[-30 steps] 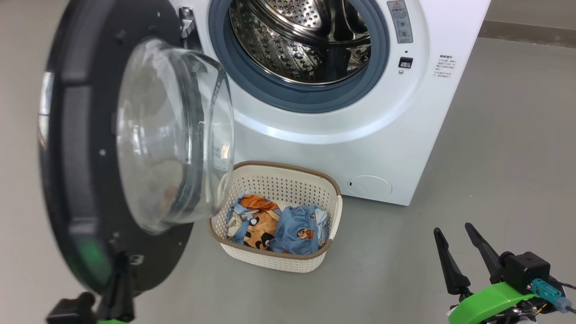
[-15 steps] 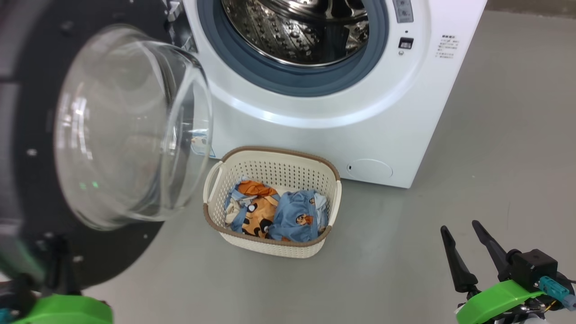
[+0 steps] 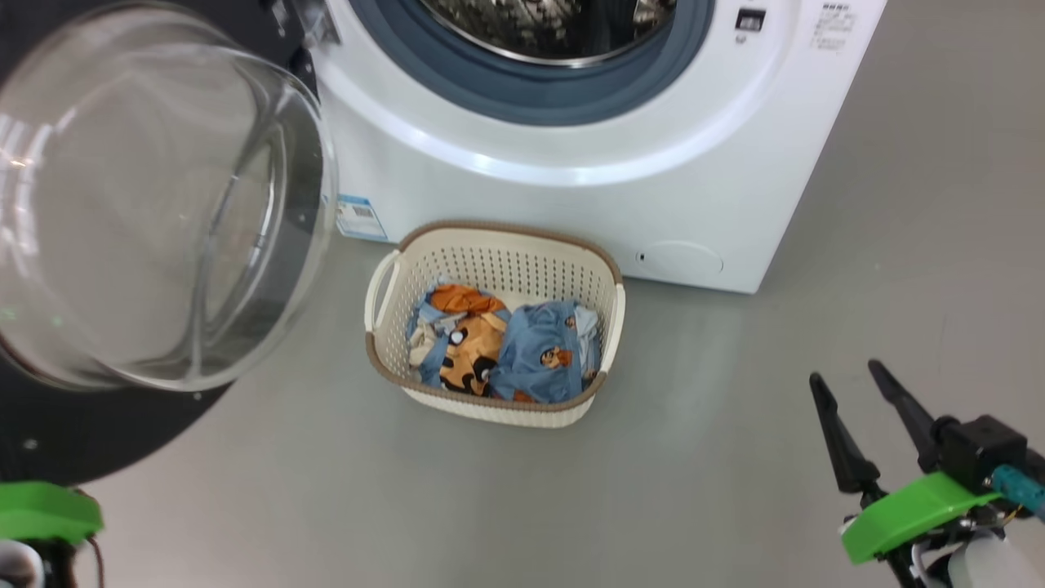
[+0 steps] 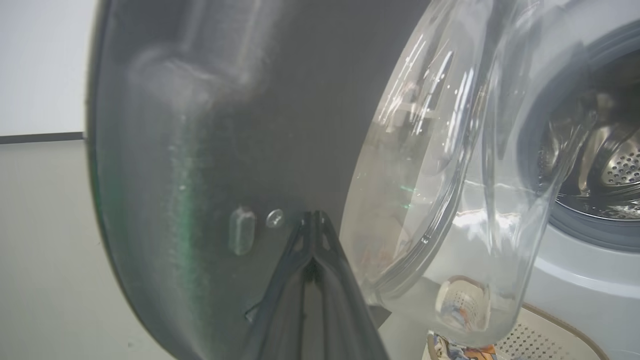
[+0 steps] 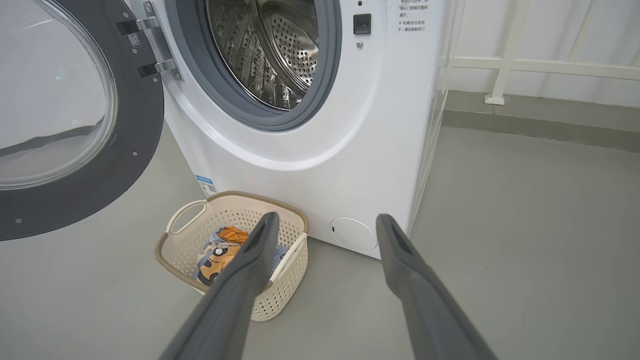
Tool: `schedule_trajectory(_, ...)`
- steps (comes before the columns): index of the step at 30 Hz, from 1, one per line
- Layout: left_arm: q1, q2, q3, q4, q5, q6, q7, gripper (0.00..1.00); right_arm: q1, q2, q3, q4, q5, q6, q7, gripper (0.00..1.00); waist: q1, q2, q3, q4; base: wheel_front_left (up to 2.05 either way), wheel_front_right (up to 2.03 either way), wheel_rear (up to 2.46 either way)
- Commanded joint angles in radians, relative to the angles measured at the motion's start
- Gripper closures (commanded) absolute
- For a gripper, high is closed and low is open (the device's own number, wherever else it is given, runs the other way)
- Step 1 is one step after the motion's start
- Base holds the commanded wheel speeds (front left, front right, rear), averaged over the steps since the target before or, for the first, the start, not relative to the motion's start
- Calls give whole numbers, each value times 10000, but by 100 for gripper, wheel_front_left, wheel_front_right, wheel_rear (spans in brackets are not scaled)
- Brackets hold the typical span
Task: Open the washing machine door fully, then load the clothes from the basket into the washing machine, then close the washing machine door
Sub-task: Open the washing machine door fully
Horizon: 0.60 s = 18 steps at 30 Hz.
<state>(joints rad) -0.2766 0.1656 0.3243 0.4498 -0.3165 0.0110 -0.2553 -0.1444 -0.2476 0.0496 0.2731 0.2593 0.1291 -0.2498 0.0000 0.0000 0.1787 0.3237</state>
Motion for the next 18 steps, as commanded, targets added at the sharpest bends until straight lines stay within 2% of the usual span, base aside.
schedule_trajectory(1, -516, 636, 548, -45, -33, -21, -65, 100, -317, -179, 238, -327, 64, 16, -89, 0, 0, 0, 349, -20, 0, 0, 0)
schedule_trajectory(9, -1363, 697, 1202, 591, 158, -227, -65, 100, -554, -416, 207, -592, 58, 16, 92, 0, 0, 0, 966, -16, 0, 0, 0)
schedule_trajectory(18, -1697, 534, 1841, 762, 512, -421, -65, 100, -728, -380, 228, -663, 33, 16, 153, 0, 0, 0, 1145, -98, 0, 0, 0)
